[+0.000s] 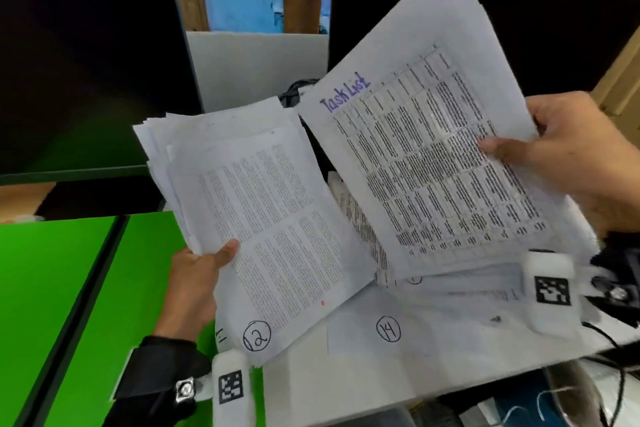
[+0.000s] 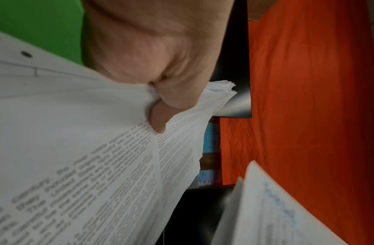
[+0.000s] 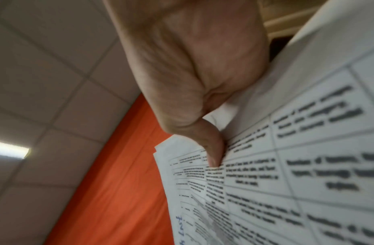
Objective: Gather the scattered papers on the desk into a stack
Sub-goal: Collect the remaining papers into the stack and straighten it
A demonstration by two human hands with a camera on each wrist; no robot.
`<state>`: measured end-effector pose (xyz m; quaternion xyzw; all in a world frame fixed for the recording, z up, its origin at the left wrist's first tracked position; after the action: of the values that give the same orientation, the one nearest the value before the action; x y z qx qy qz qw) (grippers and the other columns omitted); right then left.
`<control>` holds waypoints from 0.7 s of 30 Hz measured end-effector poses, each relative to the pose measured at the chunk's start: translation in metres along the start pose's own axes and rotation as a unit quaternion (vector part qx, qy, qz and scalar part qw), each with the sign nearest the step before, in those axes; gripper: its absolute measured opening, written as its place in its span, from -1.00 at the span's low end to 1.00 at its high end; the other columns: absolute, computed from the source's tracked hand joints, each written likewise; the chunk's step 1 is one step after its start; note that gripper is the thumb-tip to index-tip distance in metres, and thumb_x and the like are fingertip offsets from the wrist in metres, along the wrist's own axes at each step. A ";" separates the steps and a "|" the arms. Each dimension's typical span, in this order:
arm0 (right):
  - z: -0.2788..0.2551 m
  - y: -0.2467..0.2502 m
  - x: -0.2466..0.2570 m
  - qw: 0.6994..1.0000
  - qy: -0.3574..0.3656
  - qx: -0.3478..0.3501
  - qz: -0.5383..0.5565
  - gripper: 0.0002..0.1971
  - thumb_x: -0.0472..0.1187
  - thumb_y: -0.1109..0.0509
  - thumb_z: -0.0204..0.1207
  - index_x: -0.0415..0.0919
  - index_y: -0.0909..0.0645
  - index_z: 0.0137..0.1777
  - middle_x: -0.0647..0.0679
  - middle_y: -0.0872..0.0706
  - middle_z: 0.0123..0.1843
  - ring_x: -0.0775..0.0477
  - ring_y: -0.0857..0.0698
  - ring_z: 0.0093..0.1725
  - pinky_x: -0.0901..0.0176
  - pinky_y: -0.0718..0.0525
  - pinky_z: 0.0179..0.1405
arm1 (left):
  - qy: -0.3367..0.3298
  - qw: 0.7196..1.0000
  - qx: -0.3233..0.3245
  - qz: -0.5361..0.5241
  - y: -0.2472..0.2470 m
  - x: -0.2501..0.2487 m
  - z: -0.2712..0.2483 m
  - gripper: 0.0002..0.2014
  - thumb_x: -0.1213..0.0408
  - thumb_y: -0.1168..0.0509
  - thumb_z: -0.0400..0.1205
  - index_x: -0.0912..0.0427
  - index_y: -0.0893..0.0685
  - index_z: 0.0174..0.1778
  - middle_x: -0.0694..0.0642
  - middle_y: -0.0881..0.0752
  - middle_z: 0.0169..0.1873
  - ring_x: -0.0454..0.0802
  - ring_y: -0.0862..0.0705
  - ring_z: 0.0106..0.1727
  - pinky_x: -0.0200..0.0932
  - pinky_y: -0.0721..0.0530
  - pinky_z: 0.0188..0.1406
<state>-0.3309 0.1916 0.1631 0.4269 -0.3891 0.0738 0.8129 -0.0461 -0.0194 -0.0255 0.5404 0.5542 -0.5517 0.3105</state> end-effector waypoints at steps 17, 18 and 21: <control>0.034 -0.211 -0.057 0.932 -0.186 0.216 0.225 -0.77 -0.32 -0.42 0.57 -0.16 -0.68 0.20 0.02 -0.78 0.12 0.03 -0.72 0.10 0.15 -0.67 0.14 | 0.099 0.987 0.097 0.082 0.009 -0.001 0.000 -0.78 0.67 -0.29 0.54 0.44 -0.76 0.02 0.44 -0.80 -0.02 0.30 -0.82 -0.11 0.29 -0.79 -0.06; 0.035 -0.216 -0.061 0.924 -0.201 0.229 0.229 -0.78 -0.32 -0.42 0.56 -0.15 -0.68 0.18 0.00 -0.78 0.14 -0.02 -0.72 0.14 0.08 -0.66 0.22 | 0.113 0.985 0.108 0.075 0.011 0.000 0.001 -0.77 0.65 -0.31 0.54 0.46 -0.75 0.08 0.47 -0.78 0.04 0.34 -0.80 -0.05 0.34 -0.76 0.01; 0.033 -0.224 -0.068 0.919 -0.218 0.250 0.214 -0.74 -0.30 -0.45 0.53 -0.19 -0.67 0.22 -0.01 -0.78 0.13 -0.07 -0.72 0.18 -0.04 -0.63 0.32 | 0.126 0.984 0.115 0.057 0.010 0.000 0.000 -0.74 0.55 -0.29 0.60 0.49 -0.69 0.20 0.46 -0.78 0.06 0.30 -0.82 -0.06 0.22 -0.80 -0.06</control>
<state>-0.2951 0.0409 -0.0159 0.5283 -0.6079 0.2459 0.5394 -0.0364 -0.0216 -0.0289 0.6684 0.4899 -0.5210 0.2045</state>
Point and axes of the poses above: each hand's wrist, its own z-axis towards the middle knuckle, its own y-axis out of the back of the hand, x = y × z, the point moved 1 cm from there along z, towards the middle knuckle
